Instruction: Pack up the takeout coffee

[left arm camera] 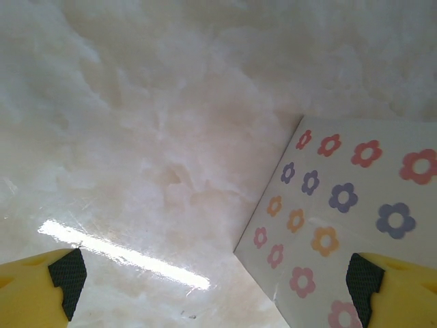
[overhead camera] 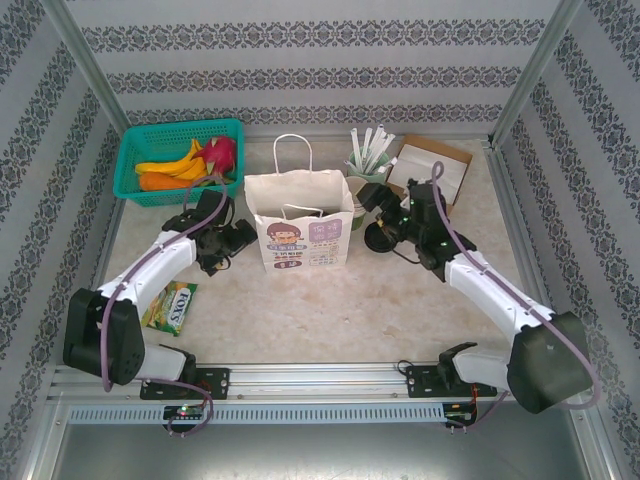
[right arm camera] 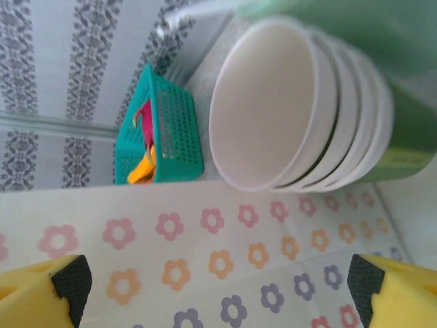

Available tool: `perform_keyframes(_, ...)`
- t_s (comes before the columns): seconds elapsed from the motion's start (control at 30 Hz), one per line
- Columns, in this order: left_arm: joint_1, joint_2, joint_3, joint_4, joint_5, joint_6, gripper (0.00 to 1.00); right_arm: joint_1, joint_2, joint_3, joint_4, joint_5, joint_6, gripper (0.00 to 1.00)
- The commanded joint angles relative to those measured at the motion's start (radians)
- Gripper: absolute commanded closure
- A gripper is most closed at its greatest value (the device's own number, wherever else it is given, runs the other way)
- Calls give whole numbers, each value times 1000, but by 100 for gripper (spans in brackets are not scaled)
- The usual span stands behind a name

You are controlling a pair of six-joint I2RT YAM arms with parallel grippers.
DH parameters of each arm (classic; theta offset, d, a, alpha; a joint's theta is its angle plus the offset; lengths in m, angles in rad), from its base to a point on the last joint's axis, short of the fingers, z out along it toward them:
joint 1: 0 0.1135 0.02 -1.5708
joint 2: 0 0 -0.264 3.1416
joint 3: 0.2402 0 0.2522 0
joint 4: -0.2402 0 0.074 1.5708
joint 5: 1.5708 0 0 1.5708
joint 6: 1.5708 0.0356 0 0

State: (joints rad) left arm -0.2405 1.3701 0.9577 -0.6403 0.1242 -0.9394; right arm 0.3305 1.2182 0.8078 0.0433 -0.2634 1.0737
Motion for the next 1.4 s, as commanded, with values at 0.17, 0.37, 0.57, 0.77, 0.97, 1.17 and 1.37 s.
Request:
perform_keyframes(0.17, 41, -176, 11, -8, -125, 28, 0, -92, 28, 157, -284, 29, -294, 2)
perform_keyframes(0.37, 53, -254, 59, 87, -44, 129, 0, -98, 185, 366, -449, 43, -480, 7)
perform_keyframes(0.57, 53, -307, 127, 151, 67, 184, 0, -87, 357, 595, -611, 91, -575, 17)
perform_keyframes(0.77, 53, -291, 207, 133, 154, 258, 0, -79, 423, 712, -672, 197, -595, 21)
perform_keyframes(0.97, 52, -252, 230, 109, 161, 277, 0, -90, 497, 806, -698, 163, -608, 32)
perform_keyframes(1.17, 53, -241, 210, 116, 163, 265, 0, -83, 526, 843, -691, 213, -604, 43)
perform_keyframes(1.37, 53, -232, 195, 116, 155, 265, 0, -59, 495, 826, -676, 234, -569, 49)
